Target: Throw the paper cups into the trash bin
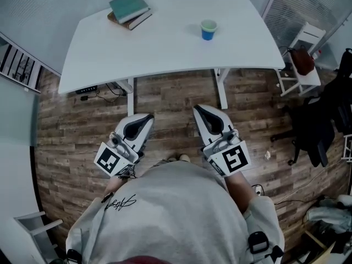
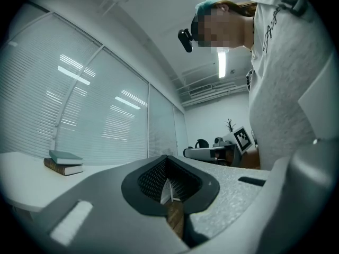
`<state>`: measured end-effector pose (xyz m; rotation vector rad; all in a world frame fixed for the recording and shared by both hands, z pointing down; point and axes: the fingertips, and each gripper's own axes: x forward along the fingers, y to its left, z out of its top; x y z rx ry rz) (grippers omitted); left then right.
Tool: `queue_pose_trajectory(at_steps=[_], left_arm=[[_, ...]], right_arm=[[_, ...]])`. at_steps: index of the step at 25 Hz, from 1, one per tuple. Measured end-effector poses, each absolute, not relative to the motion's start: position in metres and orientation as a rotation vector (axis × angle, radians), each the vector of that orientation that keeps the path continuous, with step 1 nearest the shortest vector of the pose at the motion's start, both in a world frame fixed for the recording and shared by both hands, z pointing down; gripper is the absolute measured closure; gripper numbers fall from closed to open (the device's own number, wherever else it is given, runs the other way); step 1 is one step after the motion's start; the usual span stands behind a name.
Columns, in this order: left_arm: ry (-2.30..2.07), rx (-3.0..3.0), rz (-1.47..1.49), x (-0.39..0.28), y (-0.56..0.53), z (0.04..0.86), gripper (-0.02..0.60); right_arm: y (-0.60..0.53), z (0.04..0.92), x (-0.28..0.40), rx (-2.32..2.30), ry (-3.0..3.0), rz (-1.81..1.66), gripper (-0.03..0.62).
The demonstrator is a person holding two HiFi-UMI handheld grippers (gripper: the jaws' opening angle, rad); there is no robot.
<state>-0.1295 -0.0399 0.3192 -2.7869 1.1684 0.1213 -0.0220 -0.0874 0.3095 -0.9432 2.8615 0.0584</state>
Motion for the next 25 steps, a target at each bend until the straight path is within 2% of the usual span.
queue_pose_trajectory(at_steps=[25], left_arm=[[1.223,-2.801,0.104,-0.123,-0.045,0.330,0.588]], right_arm=[[-0.098,0.326,-0.011,-0.930,2.895,-0.014,0.588]])
